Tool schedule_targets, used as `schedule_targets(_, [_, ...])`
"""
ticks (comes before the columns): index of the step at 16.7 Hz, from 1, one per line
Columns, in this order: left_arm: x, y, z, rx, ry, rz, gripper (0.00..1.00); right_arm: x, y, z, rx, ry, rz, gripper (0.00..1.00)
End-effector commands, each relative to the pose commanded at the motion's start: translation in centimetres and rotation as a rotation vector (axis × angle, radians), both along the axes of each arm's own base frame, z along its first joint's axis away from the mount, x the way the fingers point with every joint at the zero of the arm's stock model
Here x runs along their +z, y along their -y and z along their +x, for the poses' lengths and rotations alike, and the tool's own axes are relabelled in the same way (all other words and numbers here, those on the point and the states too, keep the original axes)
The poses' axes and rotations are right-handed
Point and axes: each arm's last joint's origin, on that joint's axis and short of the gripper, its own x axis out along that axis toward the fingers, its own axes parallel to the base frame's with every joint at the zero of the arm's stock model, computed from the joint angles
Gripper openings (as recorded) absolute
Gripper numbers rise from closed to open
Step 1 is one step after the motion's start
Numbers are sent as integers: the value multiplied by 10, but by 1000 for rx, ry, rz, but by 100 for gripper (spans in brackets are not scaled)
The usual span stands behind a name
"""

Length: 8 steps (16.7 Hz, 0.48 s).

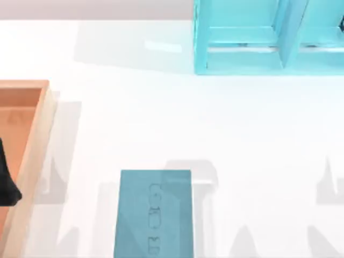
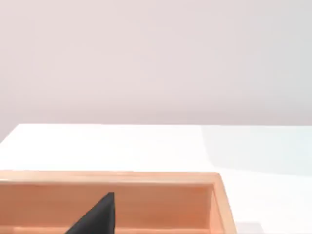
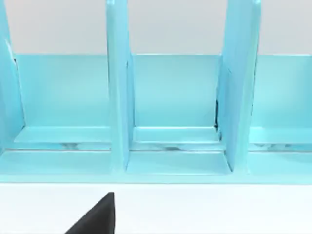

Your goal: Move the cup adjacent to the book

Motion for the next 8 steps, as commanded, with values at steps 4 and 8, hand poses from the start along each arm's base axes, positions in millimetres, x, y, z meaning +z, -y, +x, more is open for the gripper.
schedule_targets(4, [0, 0, 0, 0, 0, 0, 100, 2, 0, 1, 3, -30, -29, 100])
schedule_targets(8, [0, 0, 0, 0, 0, 0, 100, 15, 1, 7, 32, -207, -207, 100])
